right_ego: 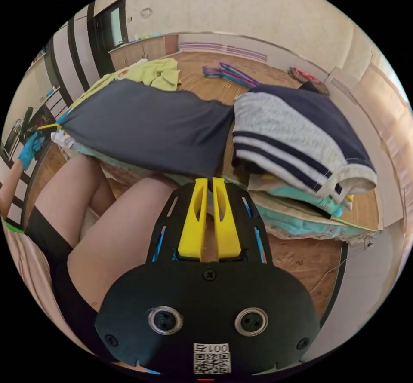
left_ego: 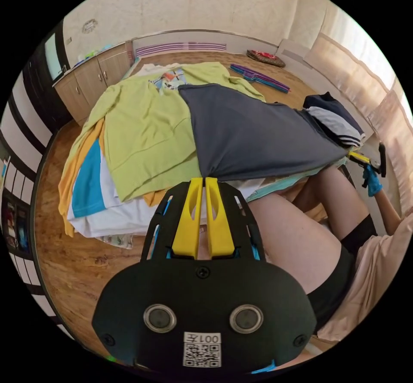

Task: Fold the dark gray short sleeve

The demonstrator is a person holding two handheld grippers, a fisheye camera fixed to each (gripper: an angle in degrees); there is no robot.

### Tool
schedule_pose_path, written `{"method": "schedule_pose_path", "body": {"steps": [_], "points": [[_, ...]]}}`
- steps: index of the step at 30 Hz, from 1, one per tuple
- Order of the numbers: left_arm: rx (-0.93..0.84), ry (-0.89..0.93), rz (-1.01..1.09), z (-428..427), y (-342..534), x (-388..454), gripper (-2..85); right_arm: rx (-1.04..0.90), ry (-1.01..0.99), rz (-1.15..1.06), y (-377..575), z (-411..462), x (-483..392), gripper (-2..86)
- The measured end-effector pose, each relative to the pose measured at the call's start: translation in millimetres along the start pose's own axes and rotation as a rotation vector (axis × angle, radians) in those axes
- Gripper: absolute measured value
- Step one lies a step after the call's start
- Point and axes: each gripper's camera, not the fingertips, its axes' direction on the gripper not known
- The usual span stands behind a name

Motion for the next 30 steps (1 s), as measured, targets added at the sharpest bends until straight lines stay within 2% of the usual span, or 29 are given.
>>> {"method": "schedule_pose_path", "body": {"steps": [4, 8, 13, 18, 24, 30], "points": [[0.042, -0.015, -0.003, -11.1, 8.2, 10.8, -1.6, 0.023, 0.053, -0.113, 9.6, -24.7, -14.9, 1.6], [0.052, -0.045, 0.0, -25.2, 19.6, 17.5, -1.6, 0.028, 0.024, -0.119, 23.5, -44.3, -12.7, 1.6], [-0.042, -0.009, -0.024, -6.5, 48.0, 24.9, -1.6, -0.05, -0.061, -0.092, 54.0, -33.2, -10.4, 1.5], [0.028, -0.018, -0.056, -24.1, 60.8, 39.6, -1.6, 0.014, -0.02, -0.126, 64.6, -72.5, -23.7, 1.5], [-0.079, -0.031, -0.039, -1.6, 78.1, 58.8, -1.6, -0.048, -0.108, -0.067, 96.9, -58.1, -20.0, 1.5], [-0.119, -0.009, -0.074, 24.0, 86.7, 76.3, -1.4, -0.051, -0.071, -0.125, 96.3, -61.3, -31.9, 1.6]]}}
